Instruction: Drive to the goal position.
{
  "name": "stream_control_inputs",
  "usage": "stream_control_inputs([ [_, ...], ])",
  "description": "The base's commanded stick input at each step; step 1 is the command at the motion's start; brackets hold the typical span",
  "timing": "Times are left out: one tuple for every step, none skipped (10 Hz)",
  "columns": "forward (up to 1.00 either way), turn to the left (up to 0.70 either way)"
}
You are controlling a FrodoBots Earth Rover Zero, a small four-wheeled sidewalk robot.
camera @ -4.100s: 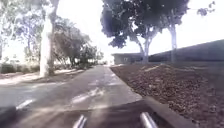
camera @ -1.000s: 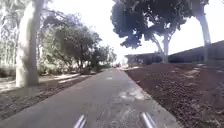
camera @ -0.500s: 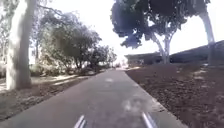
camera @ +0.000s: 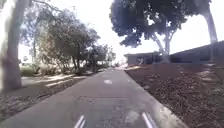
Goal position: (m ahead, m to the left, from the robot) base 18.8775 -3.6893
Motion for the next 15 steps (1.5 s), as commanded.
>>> stream_control_inputs([
  [1.00,0.00],
  [1.00,0.00],
  [1.00,0.00],
  [1.00,0.00],
  [1.00,0.00],
  [1.00,0.00],
  [1.00,0.00],
  [1.00,0.00],
  [1.00,0.00],
  [1.00,0.00],
  [1.00,0.00],
  [1.00,0.00],
  [1.00,0.00],
  [1.00,-0.09],
  [1.00,-0.17],
])
